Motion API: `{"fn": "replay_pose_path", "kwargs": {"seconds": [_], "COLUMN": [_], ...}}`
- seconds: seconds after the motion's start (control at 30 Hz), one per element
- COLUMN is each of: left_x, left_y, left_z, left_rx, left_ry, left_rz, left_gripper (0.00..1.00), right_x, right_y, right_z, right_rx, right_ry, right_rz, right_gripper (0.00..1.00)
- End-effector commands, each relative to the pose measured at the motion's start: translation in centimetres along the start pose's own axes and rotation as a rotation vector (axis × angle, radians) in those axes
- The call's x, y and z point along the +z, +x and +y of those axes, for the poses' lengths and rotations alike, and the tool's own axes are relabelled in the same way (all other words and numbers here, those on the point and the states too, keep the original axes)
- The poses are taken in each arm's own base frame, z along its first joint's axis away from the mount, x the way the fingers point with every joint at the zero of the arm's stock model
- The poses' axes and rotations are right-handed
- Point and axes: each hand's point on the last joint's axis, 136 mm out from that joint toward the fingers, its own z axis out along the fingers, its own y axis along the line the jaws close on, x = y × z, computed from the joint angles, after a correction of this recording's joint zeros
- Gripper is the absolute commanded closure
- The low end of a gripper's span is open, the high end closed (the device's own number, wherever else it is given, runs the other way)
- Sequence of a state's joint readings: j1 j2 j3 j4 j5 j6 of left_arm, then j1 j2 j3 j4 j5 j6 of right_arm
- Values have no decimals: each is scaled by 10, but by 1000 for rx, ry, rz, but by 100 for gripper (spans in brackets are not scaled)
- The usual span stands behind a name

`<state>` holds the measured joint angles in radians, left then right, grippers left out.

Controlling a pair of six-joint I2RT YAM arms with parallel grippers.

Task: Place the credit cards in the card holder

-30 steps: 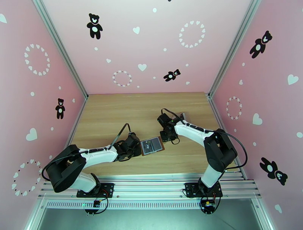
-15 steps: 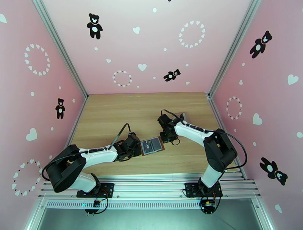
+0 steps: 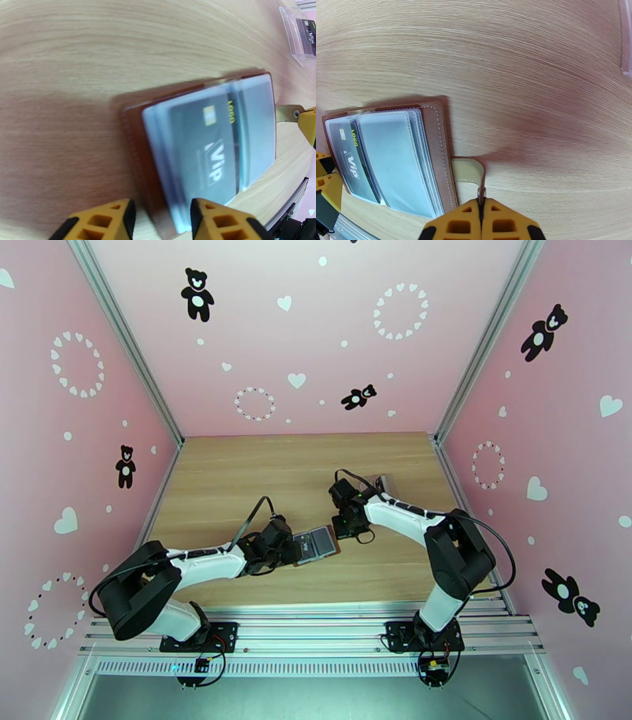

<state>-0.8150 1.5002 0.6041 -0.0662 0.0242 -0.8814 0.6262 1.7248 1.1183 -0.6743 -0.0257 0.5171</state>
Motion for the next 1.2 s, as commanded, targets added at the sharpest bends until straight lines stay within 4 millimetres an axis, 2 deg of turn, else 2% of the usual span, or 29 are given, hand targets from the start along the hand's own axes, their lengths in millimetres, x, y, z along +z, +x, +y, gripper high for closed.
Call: {"fn": "replay_pose_path", "kwargs": {"seconds": [0.0,0.2,0.5,0.67,0.77,0.97,1.07,1.17], "left_x": [14,2,-21,-26,-32,-43,-37,-30], "left_y": [14,3,-17,-20,-23,-26,-25,-23], "left_z": [-4,-20,-80,-101,-106,-106,-99,-91], "left_rx": [-5,4,54,73,85,97,90,78], "left_ry": [20,86,323,411,430,435,401,372], "left_rz": [67,20,-27,-26,-41,-75,-74,-66], "left_gripper": [57,57,57,57,57,57,58,60], "right_x": [1,9,15,19,20,16,13,9], "right_y": [3,7,10,12,14,16,16,15], "right_z": [5,13,29,44,59,102,105,92], "right_rx": [15,17,18,12,8,-30,-31,-24], "right_ry": [-44,-82,-157,-212,-277,-431,-440,-380], "right_rz": [5,28,46,59,69,87,84,54], "right_gripper": [100,100,100,100,100,100,100,100]}}
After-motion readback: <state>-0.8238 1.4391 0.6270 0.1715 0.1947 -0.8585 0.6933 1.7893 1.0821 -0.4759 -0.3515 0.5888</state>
